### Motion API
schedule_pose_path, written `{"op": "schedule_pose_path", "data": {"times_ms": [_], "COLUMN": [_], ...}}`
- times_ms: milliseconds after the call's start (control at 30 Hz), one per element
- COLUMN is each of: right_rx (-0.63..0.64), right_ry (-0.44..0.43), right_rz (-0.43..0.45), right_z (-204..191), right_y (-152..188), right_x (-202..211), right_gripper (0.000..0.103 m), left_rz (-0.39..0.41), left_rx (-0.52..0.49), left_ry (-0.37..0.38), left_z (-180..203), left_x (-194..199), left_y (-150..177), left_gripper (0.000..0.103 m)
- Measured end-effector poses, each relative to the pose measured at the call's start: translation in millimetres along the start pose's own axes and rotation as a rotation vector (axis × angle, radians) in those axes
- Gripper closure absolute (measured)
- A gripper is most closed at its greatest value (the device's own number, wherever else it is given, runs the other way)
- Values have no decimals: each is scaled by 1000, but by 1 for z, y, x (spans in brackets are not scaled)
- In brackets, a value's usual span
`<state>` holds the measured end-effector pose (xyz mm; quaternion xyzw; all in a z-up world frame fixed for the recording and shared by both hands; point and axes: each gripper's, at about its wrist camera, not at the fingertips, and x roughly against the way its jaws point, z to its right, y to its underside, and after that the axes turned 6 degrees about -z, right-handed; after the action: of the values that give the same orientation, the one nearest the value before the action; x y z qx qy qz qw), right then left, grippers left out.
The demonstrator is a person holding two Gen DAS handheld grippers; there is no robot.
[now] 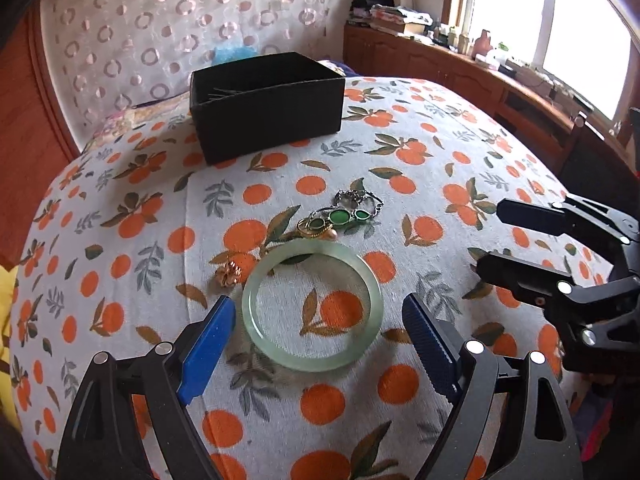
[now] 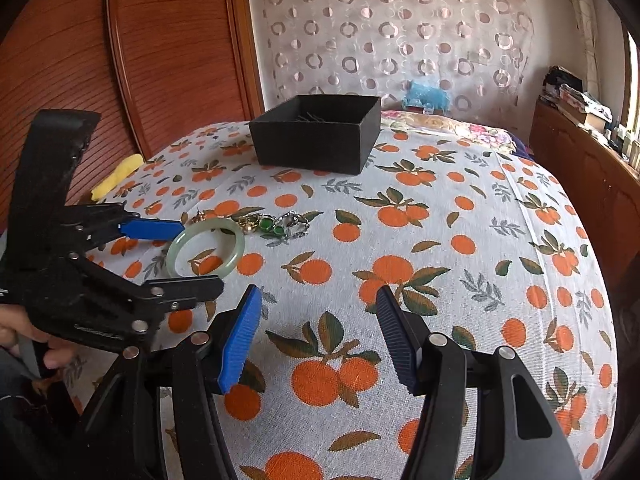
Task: Organize jewelry
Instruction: 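Grasp the green jade bangle with the left tool while the right tool grasps the green-stone ring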
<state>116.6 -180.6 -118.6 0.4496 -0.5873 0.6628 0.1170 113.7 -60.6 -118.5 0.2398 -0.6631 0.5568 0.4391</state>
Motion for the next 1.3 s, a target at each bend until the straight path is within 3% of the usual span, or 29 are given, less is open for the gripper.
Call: {"op": "schedule_pose_path", "data": {"times_ms": [167,267,600,767,933,1300], "right_rx": [-30,-35,14,99,103,174], "right_ry": [-22,-29,-9,-15,-11,-1], "right_rz": [13,10,-29,-56,-99,-198], "right_z": [6,8,-4,-16,-12,-18], "right_y": [1,1,-9,-32,-57,-77], "right_x": [3,2,-7,-18,-40,-80], "right_gripper": [41,41,41,55,75,78], "left_rz": [8,25,84,124,143,166], "left_rx": [-17,-10,9,43,73,129], "left_ry": [-29,-33,-6,-7,-11,-22], "left_z": [3,0,-16,-28,-43,-67], "left_x": [-2,1,29,45,50,54], "left_y": [0,0,21,25,25,27], "left_gripper": [22,34,34,34,34,34]}}
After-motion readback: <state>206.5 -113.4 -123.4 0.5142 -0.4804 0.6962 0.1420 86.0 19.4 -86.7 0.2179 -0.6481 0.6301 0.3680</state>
